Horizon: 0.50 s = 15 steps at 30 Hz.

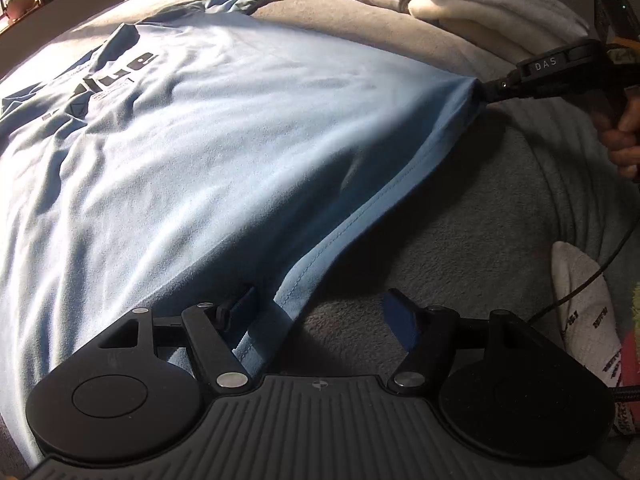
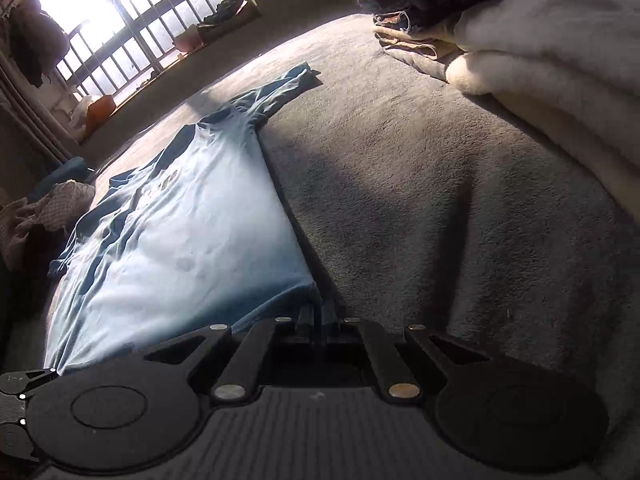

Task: Fold clothes
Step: 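Release the shirt side edge from the right gripper and withdraw it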

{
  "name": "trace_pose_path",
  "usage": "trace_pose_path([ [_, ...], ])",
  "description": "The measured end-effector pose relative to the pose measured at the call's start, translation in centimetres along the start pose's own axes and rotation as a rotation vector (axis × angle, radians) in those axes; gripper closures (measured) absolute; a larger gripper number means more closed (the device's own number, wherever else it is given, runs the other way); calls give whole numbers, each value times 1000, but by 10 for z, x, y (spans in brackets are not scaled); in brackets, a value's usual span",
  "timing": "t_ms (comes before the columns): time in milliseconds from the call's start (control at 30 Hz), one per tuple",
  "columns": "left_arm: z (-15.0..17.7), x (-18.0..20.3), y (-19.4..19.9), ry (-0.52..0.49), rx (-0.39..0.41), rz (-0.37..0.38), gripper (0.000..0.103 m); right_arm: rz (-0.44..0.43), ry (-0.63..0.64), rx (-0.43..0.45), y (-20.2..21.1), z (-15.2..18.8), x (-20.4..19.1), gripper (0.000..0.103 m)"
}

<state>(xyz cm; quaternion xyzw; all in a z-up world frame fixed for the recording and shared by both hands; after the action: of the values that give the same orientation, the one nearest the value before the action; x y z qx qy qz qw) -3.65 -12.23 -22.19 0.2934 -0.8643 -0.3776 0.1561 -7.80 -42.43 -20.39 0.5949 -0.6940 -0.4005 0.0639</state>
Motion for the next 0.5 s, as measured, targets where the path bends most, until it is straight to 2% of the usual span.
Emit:
trace_pose_path([
  [367,-2,-3,3,33,-8,16,34,-22,-249,-43,10,-12,35,96],
  [467,-2,-3,4,38,-10,18,34,-92,-352,-53,3,-22,29,92],
  [500,-1,-3,4,39,-10,18,34,-99,-325,-51,3,-24,23,92],
])
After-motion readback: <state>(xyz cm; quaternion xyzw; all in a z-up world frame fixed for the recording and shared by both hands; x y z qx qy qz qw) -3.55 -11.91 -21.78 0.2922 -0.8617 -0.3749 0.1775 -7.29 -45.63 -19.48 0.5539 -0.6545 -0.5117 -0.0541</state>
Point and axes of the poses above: each gripper's, at about its wrist camera, not at the fingertips, and y roughly against the way its jaws point, x to its right, z to its underside, the point moved 10 cm from there along -y, roughly the way its jaws point, and after that the axes turned 9 degrees about x, right-handed, at the moved point
